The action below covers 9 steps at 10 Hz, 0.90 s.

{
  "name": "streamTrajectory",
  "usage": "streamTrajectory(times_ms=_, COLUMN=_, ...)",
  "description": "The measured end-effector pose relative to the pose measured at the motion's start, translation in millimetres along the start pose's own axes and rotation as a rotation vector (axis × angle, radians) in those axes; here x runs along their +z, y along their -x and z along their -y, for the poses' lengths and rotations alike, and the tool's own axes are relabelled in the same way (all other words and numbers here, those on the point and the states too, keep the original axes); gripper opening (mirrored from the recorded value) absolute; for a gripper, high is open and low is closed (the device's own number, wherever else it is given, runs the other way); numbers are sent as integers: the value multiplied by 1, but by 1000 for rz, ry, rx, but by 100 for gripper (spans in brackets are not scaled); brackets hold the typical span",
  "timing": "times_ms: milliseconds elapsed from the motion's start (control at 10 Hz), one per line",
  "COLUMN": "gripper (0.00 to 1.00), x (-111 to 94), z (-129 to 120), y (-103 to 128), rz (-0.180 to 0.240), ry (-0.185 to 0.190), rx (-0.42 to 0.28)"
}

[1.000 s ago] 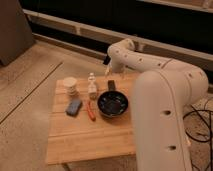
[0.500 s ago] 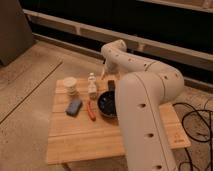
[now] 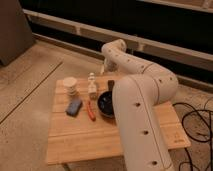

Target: Place the eraser on the white sponge

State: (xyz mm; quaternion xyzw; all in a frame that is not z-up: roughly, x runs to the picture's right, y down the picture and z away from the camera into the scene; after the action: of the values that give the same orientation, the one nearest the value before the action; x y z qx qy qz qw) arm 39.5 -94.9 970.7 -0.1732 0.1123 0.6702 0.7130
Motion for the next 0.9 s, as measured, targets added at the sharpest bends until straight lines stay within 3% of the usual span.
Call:
streamTrajectory(times_ms=500, gripper=65, x=1, z=-4, y=-7, rz=-8, ry=-10, rx=-3)
streamTrajectory(times_ms=900, gripper=65, x=23, z=7, y=-35, rz=-86, ry=-24, rx=80)
